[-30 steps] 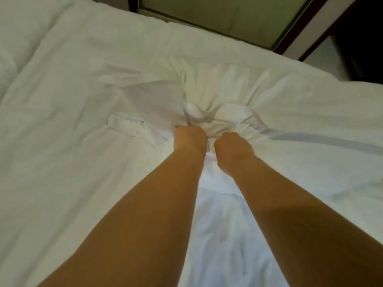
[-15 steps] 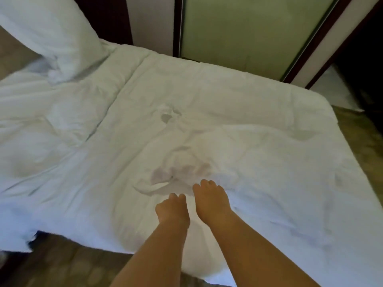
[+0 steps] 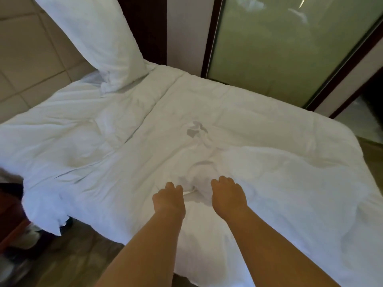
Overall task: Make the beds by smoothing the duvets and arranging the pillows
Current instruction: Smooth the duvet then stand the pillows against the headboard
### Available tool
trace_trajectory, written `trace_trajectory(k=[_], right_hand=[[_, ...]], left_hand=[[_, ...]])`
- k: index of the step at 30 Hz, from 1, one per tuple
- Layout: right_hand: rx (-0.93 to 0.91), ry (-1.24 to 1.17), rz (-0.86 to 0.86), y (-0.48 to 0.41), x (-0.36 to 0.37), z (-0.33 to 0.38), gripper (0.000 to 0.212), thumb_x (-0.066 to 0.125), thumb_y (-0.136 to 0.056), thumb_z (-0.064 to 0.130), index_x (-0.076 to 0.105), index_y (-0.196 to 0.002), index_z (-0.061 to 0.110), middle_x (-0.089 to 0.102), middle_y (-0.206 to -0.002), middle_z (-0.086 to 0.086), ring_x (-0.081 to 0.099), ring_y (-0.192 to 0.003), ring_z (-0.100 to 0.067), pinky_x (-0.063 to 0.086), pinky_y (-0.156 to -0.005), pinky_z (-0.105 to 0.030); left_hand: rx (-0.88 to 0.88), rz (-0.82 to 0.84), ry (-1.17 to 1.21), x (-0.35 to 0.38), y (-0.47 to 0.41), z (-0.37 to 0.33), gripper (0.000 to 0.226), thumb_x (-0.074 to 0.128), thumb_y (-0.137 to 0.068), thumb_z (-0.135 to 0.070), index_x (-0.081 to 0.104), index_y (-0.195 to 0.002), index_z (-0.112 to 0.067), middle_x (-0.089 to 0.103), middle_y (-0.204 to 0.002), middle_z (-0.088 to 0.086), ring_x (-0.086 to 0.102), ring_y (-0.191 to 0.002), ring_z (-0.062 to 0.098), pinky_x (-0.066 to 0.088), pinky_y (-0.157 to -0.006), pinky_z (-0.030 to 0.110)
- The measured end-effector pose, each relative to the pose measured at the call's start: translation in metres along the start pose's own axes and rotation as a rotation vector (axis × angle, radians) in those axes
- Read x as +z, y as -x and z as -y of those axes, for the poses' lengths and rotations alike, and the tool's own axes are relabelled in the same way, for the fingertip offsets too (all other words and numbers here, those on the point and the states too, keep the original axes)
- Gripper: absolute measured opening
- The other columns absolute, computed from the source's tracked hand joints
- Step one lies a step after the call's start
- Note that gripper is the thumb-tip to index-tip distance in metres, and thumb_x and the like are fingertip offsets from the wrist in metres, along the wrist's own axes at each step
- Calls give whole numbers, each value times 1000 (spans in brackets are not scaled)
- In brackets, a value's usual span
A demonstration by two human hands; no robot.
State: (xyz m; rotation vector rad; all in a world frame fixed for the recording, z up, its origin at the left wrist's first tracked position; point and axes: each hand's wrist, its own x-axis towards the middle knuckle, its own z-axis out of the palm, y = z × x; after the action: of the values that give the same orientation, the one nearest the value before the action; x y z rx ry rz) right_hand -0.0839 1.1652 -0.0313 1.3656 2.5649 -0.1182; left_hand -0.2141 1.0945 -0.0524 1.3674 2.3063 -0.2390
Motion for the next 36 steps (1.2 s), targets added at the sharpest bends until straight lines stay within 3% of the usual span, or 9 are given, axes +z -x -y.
trace_trajectory(k=[10, 12, 15, 18, 21, 24, 29, 34, 36], right_hand=[[-41, 52, -47, -212, -12, -27, 33, 44, -89, 6, 49, -121, 16, 48, -123, -7, 45, -115, -26, 38, -88, -33], [-34, 36, -31, -250, -7, -38, 36, 48, -91, 17, 47, -127, 17, 47, -128, -7, 42, -120, -27, 36, -93, -34], [-36, 43, 90, -292, 7, -52, 63, 58, -90, 38, 31, -144, 22, 34, -146, -7, 29, -137, -27, 26, -110, -37], [-28, 97, 177, -323, 24, -57, 70, 58, -88, 48, 25, -146, 27, 32, -146, -5, 27, -137, -26, 24, -112, -39], [-27, 118, 211, -349, 44, -62, 67, 58, -86, 51, 29, -143, 30, 38, -139, -4, 34, -131, -25, 27, -110, -40], [-30, 156, 234, -367, 66, -66, 63, 56, -86, 52, 32, -140, 30, 37, -139, -7, 33, -131, -26, 25, -110, -40], [-42, 220, 254, -376, 86, -55, 53, 48, -88, 48, 35, -136, 28, 35, -138, -7, 31, -130, -27, 23, -109, -42], [-292, 229, 346, -377, 90, -43, 61, 44, -93, 30, 18, -148, 34, 18, -155, -3, 14, -143, -25, 12, -114, -49], [-434, 242, 433, -380, 90, -39, 56, 41, -95, 29, 23, -147, 33, 20, -157, 4, 6, -147, -19, 2, -116, -53]], left_hand=[[-42, 61, 214, -22, -192, -13, 44, 40, -97, -46, 42, -132, -19, 41, -125, 3, 52, -113, 23, 35, -76, 32], [-57, 41, 197, -32, -233, -19, 50, 39, -96, -51, 43, -133, -18, 44, -126, 4, 51, -114, 22, 37, -81, 32], [-46, 37, 180, -39, -285, -33, 64, 41, -90, -65, 41, -132, -16, 46, -129, 6, 49, -116, 24, 38, -92, 34], [-30, 92, 167, -30, -323, -45, 71, 47, -83, -69, 40, -131, -16, 49, -128, 7, 48, -118, 26, 36, -95, 35], [-32, 234, 220, -9, -347, -48, 75, 44, -83, -72, 40, -131, -15, 53, -129, 6, 49, -119, 25, 36, -96, 36], [-113, 385, 449, 18, -354, -46, 75, 41, -83, -74, 44, -132, -16, 56, -128, 6, 53, -117, 26, 39, -96, 39], [-173, 380, 580, 42, -349, -45, 67, 37, -88, -69, 47, -128, -16, 59, -124, 6, 56, -112, 27, 43, -93, 39], [-119, 415, 596, 44, -353, -45, 53, 36, -96, -56, 47, -128, -15, 58, -127, 7, 55, -116, 27, 42, -93, 38], [-94, 402, 611, 41, -351, -44, 49, 36, -97, -53, 50, -125, -14, 59, -125, 6, 55, -116, 27, 42, -92, 37]])
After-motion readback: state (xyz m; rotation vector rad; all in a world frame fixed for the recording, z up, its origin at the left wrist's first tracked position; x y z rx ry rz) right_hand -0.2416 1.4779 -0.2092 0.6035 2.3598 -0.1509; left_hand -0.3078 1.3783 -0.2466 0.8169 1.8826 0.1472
